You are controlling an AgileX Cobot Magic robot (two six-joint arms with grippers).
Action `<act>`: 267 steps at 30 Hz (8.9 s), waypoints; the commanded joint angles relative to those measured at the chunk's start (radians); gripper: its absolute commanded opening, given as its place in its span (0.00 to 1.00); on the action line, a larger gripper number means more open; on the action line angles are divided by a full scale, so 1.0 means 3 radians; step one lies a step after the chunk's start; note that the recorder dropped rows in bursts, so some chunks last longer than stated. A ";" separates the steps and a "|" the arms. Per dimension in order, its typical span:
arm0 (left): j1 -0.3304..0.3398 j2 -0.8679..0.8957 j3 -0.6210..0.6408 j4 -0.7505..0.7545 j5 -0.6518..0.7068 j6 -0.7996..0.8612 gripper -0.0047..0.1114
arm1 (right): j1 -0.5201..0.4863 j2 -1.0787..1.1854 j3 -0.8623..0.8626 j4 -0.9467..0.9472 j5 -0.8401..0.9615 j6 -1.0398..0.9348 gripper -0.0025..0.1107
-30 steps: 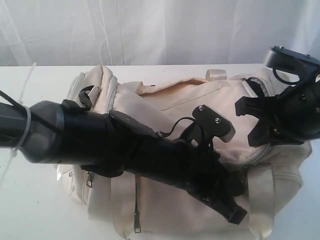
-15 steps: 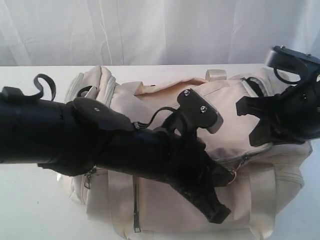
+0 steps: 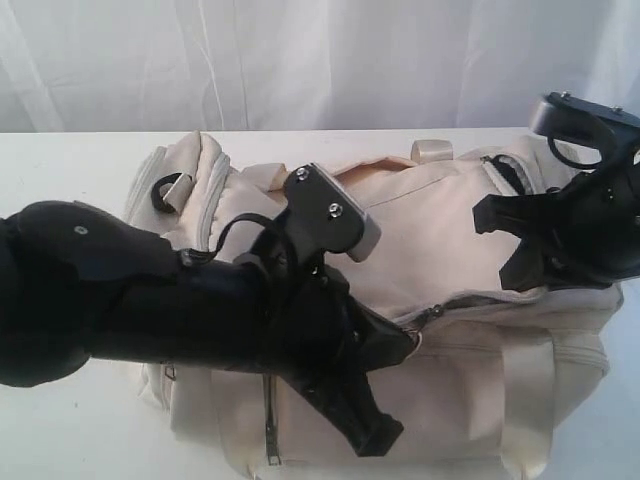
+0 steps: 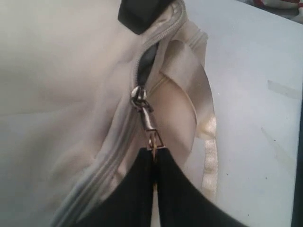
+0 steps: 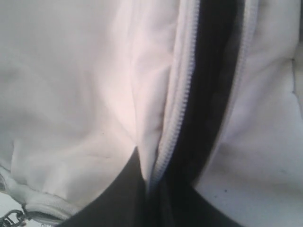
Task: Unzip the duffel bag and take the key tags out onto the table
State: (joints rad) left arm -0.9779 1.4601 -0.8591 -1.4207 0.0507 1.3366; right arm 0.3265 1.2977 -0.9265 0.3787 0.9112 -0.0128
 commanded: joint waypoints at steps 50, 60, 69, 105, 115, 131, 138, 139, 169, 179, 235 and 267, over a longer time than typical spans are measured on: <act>-0.0003 -0.2088 0.1200 -0.1079 -0.1458 0.0870 0.04 | 0.0004 -0.0027 -0.0009 -0.0054 0.0021 -0.0122 0.05; -0.0003 -0.2186 0.1205 -0.1079 -0.1965 0.0958 0.04 | 0.0004 -0.0027 -0.0009 -0.0054 0.0001 -0.0177 0.05; -0.0003 -0.2186 0.1366 -0.1079 -0.2285 0.0982 0.04 | 0.0004 -0.0016 -0.0009 -0.0058 -0.0066 -0.0321 0.05; 0.0254 -0.1805 0.1070 -0.1079 -0.0406 0.0319 0.04 | 0.0004 -0.0885 -0.0066 0.0075 -0.0237 -0.0916 0.33; 0.1422 -0.1670 0.1143 0.0843 0.1533 -0.1460 0.04 | 0.0135 -0.0943 -0.0059 0.0739 -0.0047 -0.2069 0.12; 0.1993 -0.1358 0.0299 0.2212 0.2145 -0.2111 0.04 | 0.1767 -0.0387 -0.0059 0.0976 -0.1077 -0.3371 0.47; 0.1993 -0.1358 0.0299 0.2229 0.1840 -0.2083 0.04 | 0.2231 -0.0022 -0.0059 0.0190 -0.1678 -0.3133 0.51; 0.1993 -0.1358 0.0299 0.2248 0.1786 -0.2076 0.04 | 0.2266 0.0029 -0.0059 0.0121 -0.1709 -0.3133 0.53; 0.1993 -0.0346 -0.0558 0.2681 0.1107 -0.2088 0.04 | 0.2298 0.0298 -0.0059 -0.0056 -0.1302 -0.3072 0.02; 0.1993 0.0390 -0.1352 0.2886 0.0760 -0.2075 0.04 | 0.2298 0.0298 -0.0059 -0.0056 -0.1272 -0.2996 0.02; 0.2224 -0.2514 0.0352 0.3424 0.2374 -0.2751 0.04 | 0.2298 -0.0570 -0.0096 -0.1372 -0.0609 -0.1521 0.46; 0.2224 -0.3357 0.0788 0.3392 0.2013 -0.2752 0.04 | 0.2298 0.0124 -0.0261 -0.3957 -0.1127 0.0456 0.02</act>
State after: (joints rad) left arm -0.3121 0.4607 -0.6293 -0.3821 0.6473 0.5178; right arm 1.0155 1.3323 -0.9716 -0.5699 0.6456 -0.0561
